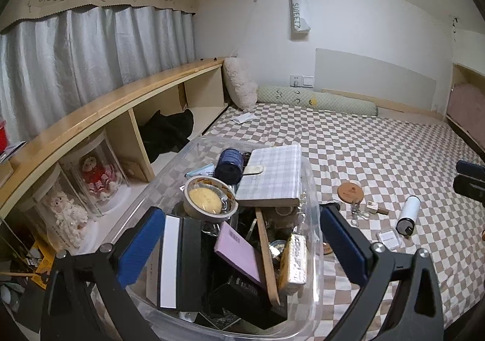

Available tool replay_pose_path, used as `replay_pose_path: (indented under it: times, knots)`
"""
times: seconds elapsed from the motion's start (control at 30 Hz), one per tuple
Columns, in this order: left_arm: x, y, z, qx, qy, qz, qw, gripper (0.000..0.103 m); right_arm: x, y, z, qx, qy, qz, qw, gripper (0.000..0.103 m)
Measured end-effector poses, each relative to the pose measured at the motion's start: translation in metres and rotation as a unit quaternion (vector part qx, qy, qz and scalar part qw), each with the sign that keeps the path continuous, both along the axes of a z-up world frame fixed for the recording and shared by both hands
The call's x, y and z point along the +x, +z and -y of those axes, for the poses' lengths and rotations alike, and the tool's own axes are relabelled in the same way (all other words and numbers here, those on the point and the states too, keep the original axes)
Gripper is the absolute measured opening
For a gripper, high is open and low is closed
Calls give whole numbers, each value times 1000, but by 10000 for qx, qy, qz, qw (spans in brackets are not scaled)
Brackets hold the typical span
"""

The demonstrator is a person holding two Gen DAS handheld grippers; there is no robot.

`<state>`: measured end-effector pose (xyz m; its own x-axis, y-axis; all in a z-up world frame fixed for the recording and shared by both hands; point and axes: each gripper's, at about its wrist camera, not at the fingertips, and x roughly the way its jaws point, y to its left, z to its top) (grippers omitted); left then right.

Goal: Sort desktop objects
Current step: 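Open the right tool and withdraw it from the notebook in the bin, then move the right tool back over the remaining items on the bed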

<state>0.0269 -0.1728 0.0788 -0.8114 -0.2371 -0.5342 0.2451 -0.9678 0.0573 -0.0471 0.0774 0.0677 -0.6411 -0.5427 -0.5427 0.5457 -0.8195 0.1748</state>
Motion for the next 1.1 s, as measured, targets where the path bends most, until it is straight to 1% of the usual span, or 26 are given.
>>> replay_pose_path:
  times: [0.1,0.3,0.53,0.73,1.1]
  knots:
    - [-1,0,-6,-90,-35,0,10000,103,0,-2,-7,20,-94,-59,9999,103]
    - [-3,-2,-13,-293,-46,37,9996,103,8,-5,-10,160,-43,-203,9997,103]
    - [-5,-3,-14,-225,-50,37,9997,103,17,-5,-11,212,-5,-276,9994,103]
    - [-8,-7,-17,-289,-59,110,9995,103,19,-3,-12,218,-18,-308,9993,103]
    - [-9,-6,-22,-294,-74,92,9995,103,16,-5,-18,262,-81,-272,9993,103]
